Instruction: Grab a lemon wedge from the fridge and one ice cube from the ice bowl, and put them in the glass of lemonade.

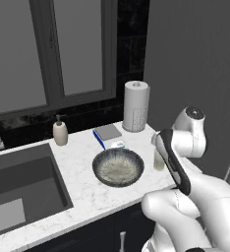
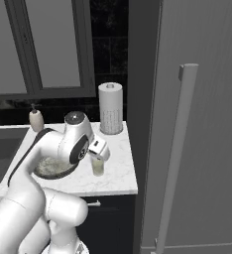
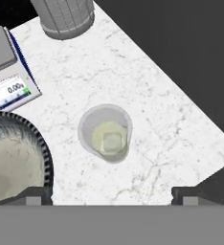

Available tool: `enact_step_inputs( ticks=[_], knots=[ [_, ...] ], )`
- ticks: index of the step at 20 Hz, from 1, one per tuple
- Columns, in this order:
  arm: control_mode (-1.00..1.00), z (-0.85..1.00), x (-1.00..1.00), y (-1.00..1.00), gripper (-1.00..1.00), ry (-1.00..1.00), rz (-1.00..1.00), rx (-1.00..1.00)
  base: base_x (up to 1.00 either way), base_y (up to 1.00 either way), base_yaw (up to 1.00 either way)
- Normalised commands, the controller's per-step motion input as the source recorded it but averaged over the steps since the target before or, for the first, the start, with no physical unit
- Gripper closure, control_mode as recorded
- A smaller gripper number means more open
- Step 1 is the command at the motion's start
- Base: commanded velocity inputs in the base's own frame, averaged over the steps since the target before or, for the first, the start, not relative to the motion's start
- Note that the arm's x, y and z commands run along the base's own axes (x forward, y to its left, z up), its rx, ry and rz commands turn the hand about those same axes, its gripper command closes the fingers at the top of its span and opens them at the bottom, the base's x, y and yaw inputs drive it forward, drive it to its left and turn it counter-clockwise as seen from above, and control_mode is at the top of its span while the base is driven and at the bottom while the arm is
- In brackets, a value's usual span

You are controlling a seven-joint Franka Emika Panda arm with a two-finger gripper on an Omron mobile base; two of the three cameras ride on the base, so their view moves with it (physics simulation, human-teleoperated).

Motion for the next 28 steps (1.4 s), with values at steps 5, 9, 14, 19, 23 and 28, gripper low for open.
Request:
enact_step_inputs(
  ticks=[5, 9, 14, 19, 23, 28],
  knots=[
    [-1.00, 0.30, -0.58, 0.18, -1.00, 0.00, 0.10, 0.00, 0.00, 0.00, 0.00],
    [-1.00, 0.89, -0.41, 0.84, -1.00, 0.02, 0.21, -0.14, 0.00, 0.00, 0.00],
    [-1.00, 0.54, -0.87, 0.28, -1.00, -0.17, 0.13, -0.02, 0.00, 0.00, 0.00],
    [-1.00, 0.29, -0.87, 0.14, -1.00, -0.29, -0.01, 0.01, 0.00, 0.00, 0.00],
    [-1.00, 0.00, 0.00, 0.00, -1.00, 0.00, 0.00, 0.00, 0.00, 0.00, 0.00],
    [1.00, 0.00, -0.08, -0.01, -1.00, 0.00, 0.00, 0.00, -0.18, 0.00, 0.00]
  ],
)
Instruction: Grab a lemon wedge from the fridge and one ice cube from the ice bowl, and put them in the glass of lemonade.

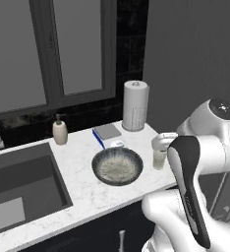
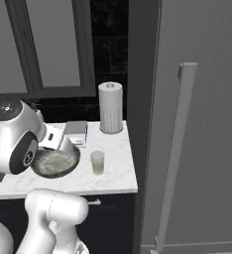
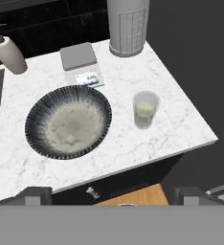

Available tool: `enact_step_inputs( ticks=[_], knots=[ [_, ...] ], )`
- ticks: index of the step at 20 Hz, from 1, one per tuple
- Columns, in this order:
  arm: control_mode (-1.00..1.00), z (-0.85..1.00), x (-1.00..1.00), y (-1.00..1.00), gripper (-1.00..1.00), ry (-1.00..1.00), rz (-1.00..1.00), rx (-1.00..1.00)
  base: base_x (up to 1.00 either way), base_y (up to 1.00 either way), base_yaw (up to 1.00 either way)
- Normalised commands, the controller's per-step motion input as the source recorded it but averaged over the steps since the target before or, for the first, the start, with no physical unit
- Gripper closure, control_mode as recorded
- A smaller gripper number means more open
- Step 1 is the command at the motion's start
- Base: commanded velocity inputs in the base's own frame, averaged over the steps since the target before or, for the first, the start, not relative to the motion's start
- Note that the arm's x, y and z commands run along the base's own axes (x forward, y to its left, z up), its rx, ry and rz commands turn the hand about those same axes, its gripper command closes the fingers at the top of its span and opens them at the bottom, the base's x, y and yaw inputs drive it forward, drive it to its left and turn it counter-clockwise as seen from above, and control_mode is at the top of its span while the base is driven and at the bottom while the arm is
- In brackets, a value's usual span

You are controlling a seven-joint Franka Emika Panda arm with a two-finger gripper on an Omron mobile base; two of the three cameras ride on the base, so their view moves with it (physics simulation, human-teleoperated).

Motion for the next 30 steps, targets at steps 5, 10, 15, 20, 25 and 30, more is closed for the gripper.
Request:
enact_step_inputs(
  ticks=[5, 10, 15, 20, 25, 30],
  knots=[
    [1.00, 0.00, 0.00, 0.00, -1.00, 0.00, 0.00, 0.00, -1.00, -0.01, -0.05],
    [1.00, 0.00, 0.00, 0.00, -1.00, 0.00, 0.00, 0.00, -0.98, -0.52, -0.24],
    [1.00, 0.00, 0.00, 0.00, -1.00, 0.00, 0.00, 0.00, 0.18, -0.55, -0.62],
    [1.00, 0.00, 0.00, 0.00, -1.00, 0.00, 0.00, 0.00, 0.29, -0.17, -0.42],
    [1.00, 0.00, 0.00, 0.00, -1.00, 0.00, 0.00, 0.00, 0.00, 0.49, -0.19],
    [1.00, 0.00, 0.00, 0.00, -1.00, 0.00, 0.00, 0.00, 0.26, 0.14, -0.26]
  ],
)
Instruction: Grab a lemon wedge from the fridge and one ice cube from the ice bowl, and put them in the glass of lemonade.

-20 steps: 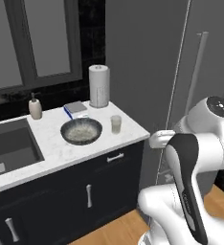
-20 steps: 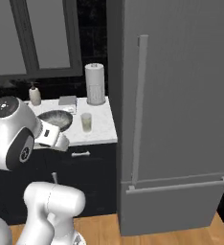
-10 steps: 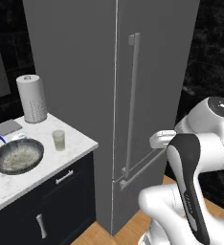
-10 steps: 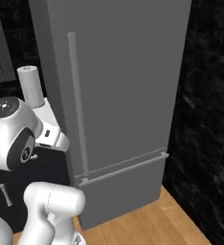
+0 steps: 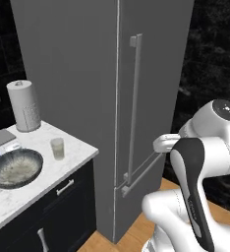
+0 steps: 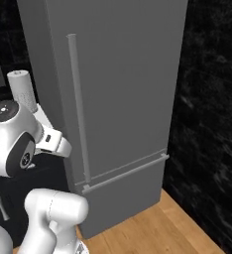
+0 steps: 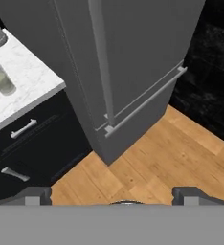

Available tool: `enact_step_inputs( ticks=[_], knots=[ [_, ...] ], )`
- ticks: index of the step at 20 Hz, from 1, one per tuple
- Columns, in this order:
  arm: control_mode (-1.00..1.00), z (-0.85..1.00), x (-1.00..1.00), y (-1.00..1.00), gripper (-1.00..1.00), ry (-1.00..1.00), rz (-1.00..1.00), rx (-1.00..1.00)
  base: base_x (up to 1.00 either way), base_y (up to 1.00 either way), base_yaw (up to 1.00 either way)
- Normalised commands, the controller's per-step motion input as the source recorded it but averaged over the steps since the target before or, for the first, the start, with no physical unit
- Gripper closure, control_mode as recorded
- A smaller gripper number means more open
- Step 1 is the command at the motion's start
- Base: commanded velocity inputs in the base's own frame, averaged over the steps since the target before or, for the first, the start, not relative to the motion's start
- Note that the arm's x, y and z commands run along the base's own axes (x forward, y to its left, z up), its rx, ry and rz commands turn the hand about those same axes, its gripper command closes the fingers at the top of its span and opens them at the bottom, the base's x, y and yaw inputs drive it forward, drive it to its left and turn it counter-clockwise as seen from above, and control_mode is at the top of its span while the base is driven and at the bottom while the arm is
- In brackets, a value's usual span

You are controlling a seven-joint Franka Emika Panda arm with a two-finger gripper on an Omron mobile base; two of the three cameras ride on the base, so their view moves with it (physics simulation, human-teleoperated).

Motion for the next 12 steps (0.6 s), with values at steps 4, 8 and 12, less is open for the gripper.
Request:
enact_step_inputs(
  ticks=[4, 8, 12],
  knots=[
    [1.00, 0.00, 0.00, 0.00, -1.00, 0.00, 0.00, 0.00, 0.02, 0.09, -0.23],
    [1.00, 0.00, 0.00, 0.00, -1.00, 0.00, 0.00, 0.00, 0.00, 0.19, -0.07],
    [1.00, 0.00, 0.00, 0.00, -1.00, 0.00, 0.00, 0.00, 0.00, 0.00, 0.00]
  ],
)
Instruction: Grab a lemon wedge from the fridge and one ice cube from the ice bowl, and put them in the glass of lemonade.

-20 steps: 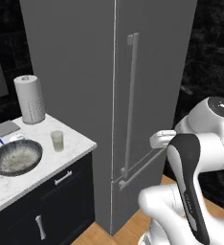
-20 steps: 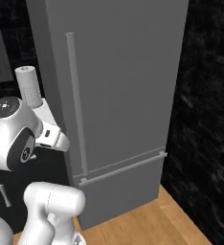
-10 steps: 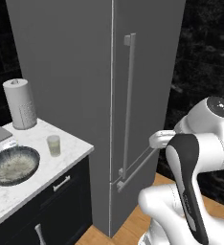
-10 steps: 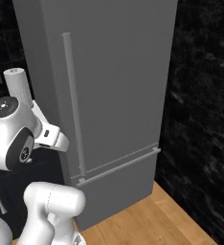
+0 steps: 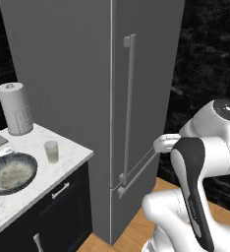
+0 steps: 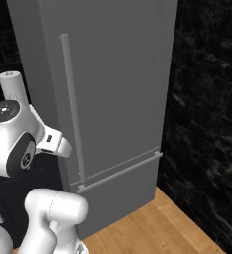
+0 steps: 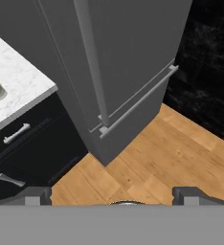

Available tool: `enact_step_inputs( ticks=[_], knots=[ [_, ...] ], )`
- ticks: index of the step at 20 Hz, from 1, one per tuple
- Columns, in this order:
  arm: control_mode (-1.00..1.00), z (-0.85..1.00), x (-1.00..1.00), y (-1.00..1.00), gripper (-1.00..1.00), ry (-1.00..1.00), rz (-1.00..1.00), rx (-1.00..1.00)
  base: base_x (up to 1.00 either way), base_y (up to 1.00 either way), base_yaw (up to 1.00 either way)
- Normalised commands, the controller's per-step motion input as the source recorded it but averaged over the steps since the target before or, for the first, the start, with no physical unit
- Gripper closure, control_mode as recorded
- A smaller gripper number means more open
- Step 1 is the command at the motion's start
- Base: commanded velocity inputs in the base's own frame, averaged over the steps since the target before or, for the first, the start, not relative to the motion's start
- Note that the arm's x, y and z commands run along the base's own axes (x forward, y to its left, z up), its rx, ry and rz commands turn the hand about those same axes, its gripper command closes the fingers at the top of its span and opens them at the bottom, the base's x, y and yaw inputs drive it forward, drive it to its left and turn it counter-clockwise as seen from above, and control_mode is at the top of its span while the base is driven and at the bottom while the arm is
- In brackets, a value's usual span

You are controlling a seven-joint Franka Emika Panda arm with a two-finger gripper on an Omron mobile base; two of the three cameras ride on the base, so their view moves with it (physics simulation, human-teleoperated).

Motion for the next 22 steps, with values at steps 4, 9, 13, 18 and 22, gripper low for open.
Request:
enact_step_inputs(
  ticks=[4, 9, 13, 18, 22],
  knots=[
    [1.00, 0.00, 0.00, 0.00, -1.00, 0.00, 0.00, 0.00, 0.00, 0.00, 0.00],
    [-1.00, 0.00, 0.08, 0.00, -1.00, -0.07, 0.05, 0.00, 0.00, 0.00, 0.00],
    [-1.00, 0.15, 0.93, 0.04, -1.00, -0.20, 0.12, 0.02, 0.00, 0.00, 0.00],
    [-1.00, 0.26, 0.65, 0.33, -1.00, -0.21, 0.16, 0.01, 0.00, 0.00, 0.00],
    [-1.00, 0.02, 0.34, 0.58, -1.00, -0.29, 0.13, -0.04, 0.00, 0.00, 0.00]
  ],
)
